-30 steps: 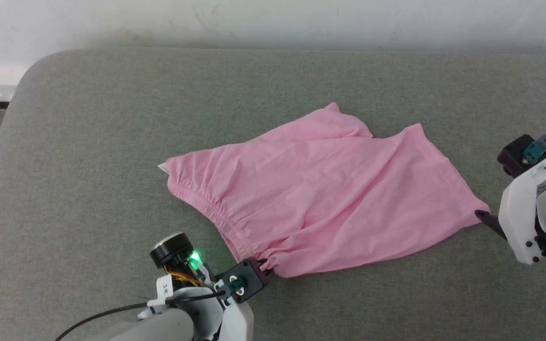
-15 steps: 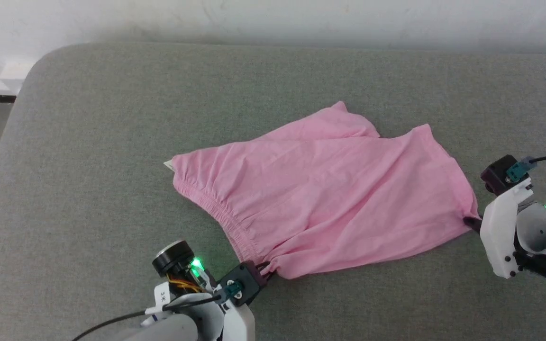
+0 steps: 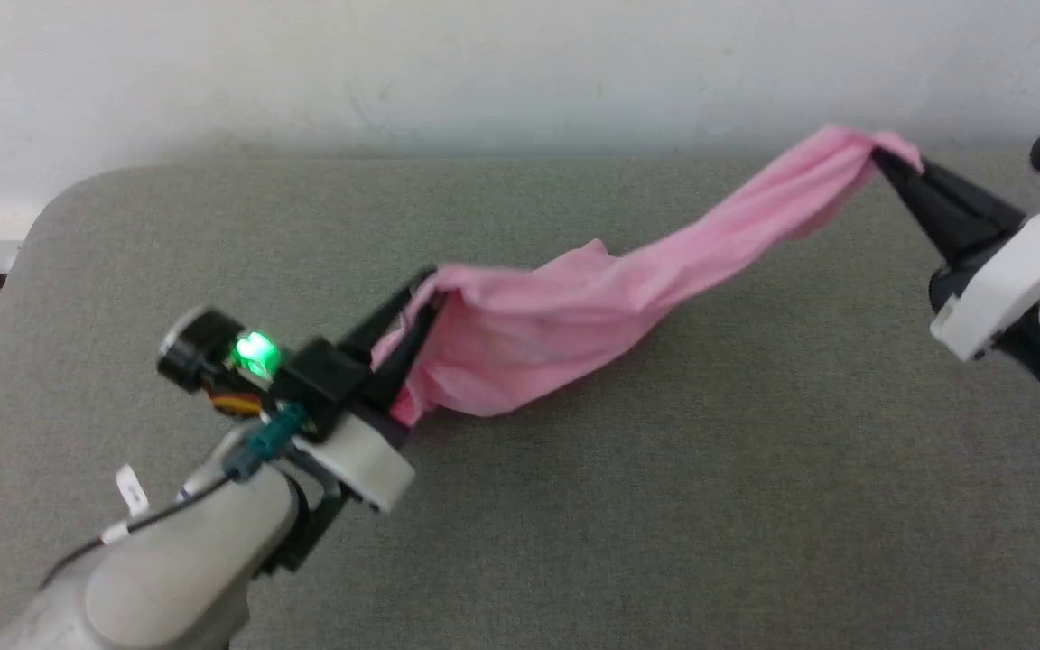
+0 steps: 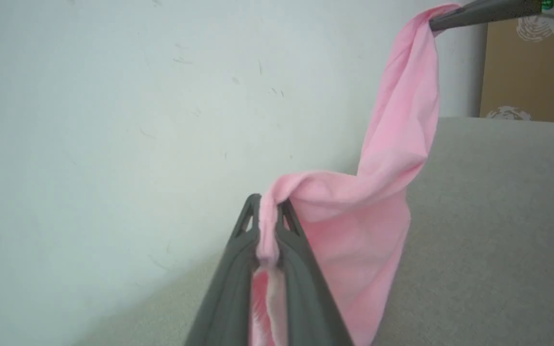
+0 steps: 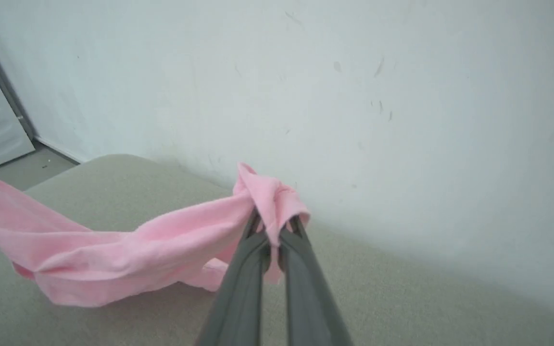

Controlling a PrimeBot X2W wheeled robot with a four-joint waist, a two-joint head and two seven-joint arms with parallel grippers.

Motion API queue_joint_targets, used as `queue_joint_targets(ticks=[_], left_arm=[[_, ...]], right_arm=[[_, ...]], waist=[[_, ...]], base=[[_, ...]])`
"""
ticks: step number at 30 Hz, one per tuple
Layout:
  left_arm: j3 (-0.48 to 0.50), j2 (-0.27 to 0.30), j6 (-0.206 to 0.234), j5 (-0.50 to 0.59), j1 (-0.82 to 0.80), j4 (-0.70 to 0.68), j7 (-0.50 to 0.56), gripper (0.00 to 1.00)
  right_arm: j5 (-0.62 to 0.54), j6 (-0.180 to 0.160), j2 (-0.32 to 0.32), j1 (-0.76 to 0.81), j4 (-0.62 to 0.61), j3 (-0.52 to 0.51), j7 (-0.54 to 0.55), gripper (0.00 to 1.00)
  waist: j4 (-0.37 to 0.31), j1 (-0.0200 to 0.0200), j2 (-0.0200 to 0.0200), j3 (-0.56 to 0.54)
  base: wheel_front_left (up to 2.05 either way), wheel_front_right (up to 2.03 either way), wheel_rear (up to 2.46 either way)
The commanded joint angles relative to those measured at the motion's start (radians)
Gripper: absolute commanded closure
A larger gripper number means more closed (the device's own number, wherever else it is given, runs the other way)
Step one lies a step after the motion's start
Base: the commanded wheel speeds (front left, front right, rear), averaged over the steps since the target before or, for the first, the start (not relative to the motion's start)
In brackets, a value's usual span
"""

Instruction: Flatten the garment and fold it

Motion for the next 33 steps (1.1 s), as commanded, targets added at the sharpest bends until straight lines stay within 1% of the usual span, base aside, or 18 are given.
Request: queue_joint_targets(ticks=[1, 3, 5, 9, 12, 16, 22, 24, 28, 29, 33], left_arm=[[0.041, 0.009, -0.001, -0.006, -0.065, -0.025, -0.017, 1.00], [0.069, 0.025, -0.022, 0.007, -0.140, -0.033, -0.020, 1.00], [0.095, 0.028, -0.047, 0.003, -0.219, -0.030, -0.007, 1.00], [0.149, 0.009, -0.099, -0.010, -0.402, -0.004, 0.015, 1.00], [0.172, -0.017, -0.138, -0.010, -0.539, 0.053, 0.034, 1.00], [0.183, -0.061, -0.179, 0.013, -0.717, 0.146, 0.051, 1.00], [0.204, -0.135, -0.206, 0.043, -0.948, 0.317, 0.034, 1.00], [0.216, -0.161, -0.214, 0.037, -1.009, 0.368, 0.024, 1.00], [0.228, -0.194, -0.230, 0.037, -1.102, 0.468, 0.004, 1.00], [0.228, -0.194, -0.230, 0.037, -1.102, 0.468, 0.004, 1.00], [0.223, -0.210, -0.249, 0.041, -1.123, 0.541, -0.020, 1.00]], right_arm=[[-0.002, -0.001, 0.024, -0.036, -0.010, -0.036, -0.033, 1.00], [-0.016, -0.001, 0.060, -0.071, -0.004, -0.094, -0.069, 1.00], [-0.052, -0.001, 0.095, -0.115, 0.013, -0.141, -0.088, 1.00], [-0.120, -0.001, 0.163, -0.226, 0.073, -0.232, -0.097, 1.00], [-0.179, -0.001, 0.200, -0.327, 0.114, -0.279, -0.084, 1.00], [-0.270, -0.001, 0.221, -0.468, 0.173, -0.331, -0.062, 1.00], [-0.374, -0.001, 0.225, -0.668, 0.256, -0.406, -0.049, 1.00], [-0.402, -0.001, 0.227, -0.726, 0.276, -0.422, -0.048, 1.00], [-0.442, -0.001, 0.239, -0.814, 0.314, -0.444, -0.051, 1.00], [-0.442, -0.001, 0.239, -0.814, 0.314, -0.444, -0.051, 1.00], [-0.473, -0.001, 0.257, -0.839, 0.347, -0.432, -0.065, 1.00]], waist=[[-0.014, 0.0001, 0.0000, -0.004], [-0.019, 0.0001, 0.0000, 0.009], [-0.026, 0.0001, 0.0000, 0.030], [-0.036, 0.0001, 0.0000, 0.095], [-0.044, 0.0001, 0.0000, 0.154], [-0.053, 0.0001, 0.0000, 0.238], [-0.067, 0.0001, 0.0000, 0.348], [-0.073, 0.0001, 0.0000, 0.380], [-0.085, 0.0001, 0.0000, 0.435], [-0.085, 0.0001, 0.0000, 0.435], [-0.093, 0.0001, 0.0000, 0.472]], base=[[0.00, 0.00, 0.00], [0.00, 0.00, 0.00], [0.00, 0.00, 0.00], [0.00, 0.00, 0.00], [0.00, 0.00, 0.00], [0.00, 0.00, 0.00], [0.00, 0.00, 0.00], [0.00, 0.00, 0.00], [0.00, 0.00, 0.00], [0.00, 0.00, 0.00], [0.00, 0.00, 0.00]])
